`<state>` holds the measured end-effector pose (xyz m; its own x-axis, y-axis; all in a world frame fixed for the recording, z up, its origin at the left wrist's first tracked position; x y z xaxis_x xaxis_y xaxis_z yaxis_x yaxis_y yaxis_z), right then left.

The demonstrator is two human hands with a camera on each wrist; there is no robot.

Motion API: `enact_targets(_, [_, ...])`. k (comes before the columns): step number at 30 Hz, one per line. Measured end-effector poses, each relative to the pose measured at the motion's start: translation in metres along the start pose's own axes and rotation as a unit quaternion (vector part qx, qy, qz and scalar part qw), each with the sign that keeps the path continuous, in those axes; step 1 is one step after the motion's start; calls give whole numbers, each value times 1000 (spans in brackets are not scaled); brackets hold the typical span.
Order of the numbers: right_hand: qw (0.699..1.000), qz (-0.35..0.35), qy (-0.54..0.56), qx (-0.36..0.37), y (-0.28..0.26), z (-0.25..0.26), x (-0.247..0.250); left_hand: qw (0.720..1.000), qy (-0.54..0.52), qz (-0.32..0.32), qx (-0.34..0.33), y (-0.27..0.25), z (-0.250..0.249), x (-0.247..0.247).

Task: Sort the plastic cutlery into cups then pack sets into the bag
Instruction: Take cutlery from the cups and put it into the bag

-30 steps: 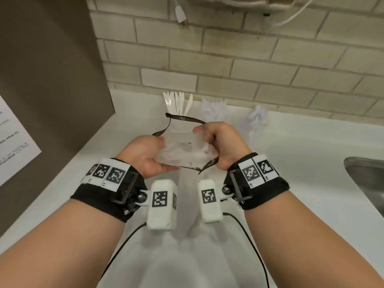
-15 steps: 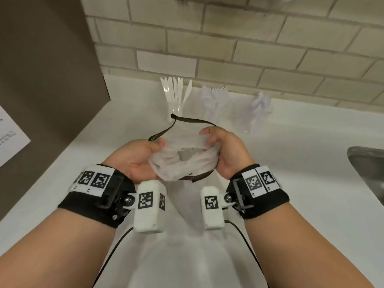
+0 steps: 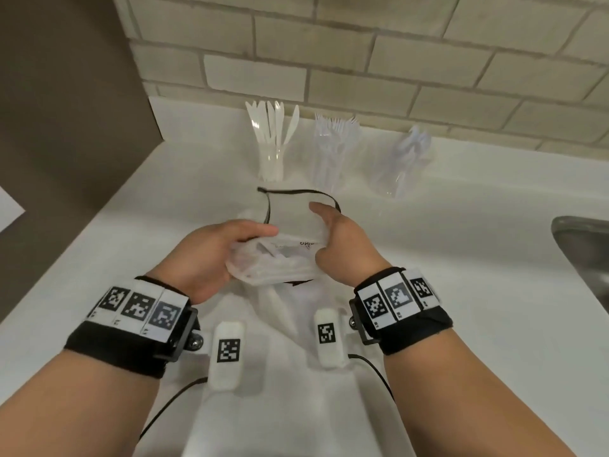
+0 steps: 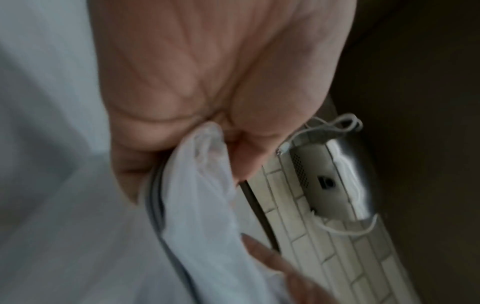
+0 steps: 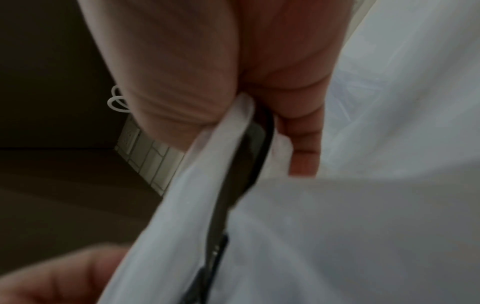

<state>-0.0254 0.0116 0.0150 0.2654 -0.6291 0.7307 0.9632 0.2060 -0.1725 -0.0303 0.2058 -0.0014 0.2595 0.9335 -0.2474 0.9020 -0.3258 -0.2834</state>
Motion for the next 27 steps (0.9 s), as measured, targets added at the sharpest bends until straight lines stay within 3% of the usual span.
enact_targets(2, [999,33,-2,21,-2,3,-1,983,172,-52,22,6,7,10])
enact_targets(5, [996,73,2,49,-3,8,-1,941,332,-49,35,7,8,11])
enact_targets(8, [993,76,-53,73,-6,9,-3,926,375,-34,13,7,6,6])
enact_targets(10, [992,17,-107,67,-5,11,-2,900,436,15,0,6,2,1])
enact_targets(13, [994,15,-26,106,0,16,-1,865,493,77,-46,8,-9,-5])
enact_targets(16, [993,39,-68,93,6,19,-9,853,515,5,-78,11,-17,-9])
enact_targets(17, [994,21,-84,73,8,18,-12,850,522,-30,-68,11,-16,-10])
enact_targets(19, [994,-2,-107,4,11,15,-15,838,541,-63,14,8,-11,-13])
enact_targets(21, [984,-19,-177,-33,8,12,-13,819,563,-38,100,2,-7,-18])
enact_targets(22, [976,-45,-213,-16,5,14,-10,815,568,-16,110,1,-7,-19])
enact_targets(24, [952,-89,-275,97,-3,27,-5,807,587,23,59,4,-9,-19])
enact_targets(26, [930,-14,-322,176,-5,40,-4,800,599,26,-12,6,-15,-19])
enact_targets(27, [928,29,-334,165,-2,41,-4,804,591,9,-58,7,-18,-18])
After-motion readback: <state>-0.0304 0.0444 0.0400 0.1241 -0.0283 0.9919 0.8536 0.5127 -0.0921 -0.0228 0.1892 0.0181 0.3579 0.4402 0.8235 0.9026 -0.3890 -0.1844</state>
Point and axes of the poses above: each hand's wrist, its own y-axis towards the middle knuckle, its own x-axis out of the back of the hand, z = x × y, the point moved 1 cm from there along y, towards the middle knuckle, and after that the axes turned 4 degrees about z, right-handed, at the moved point
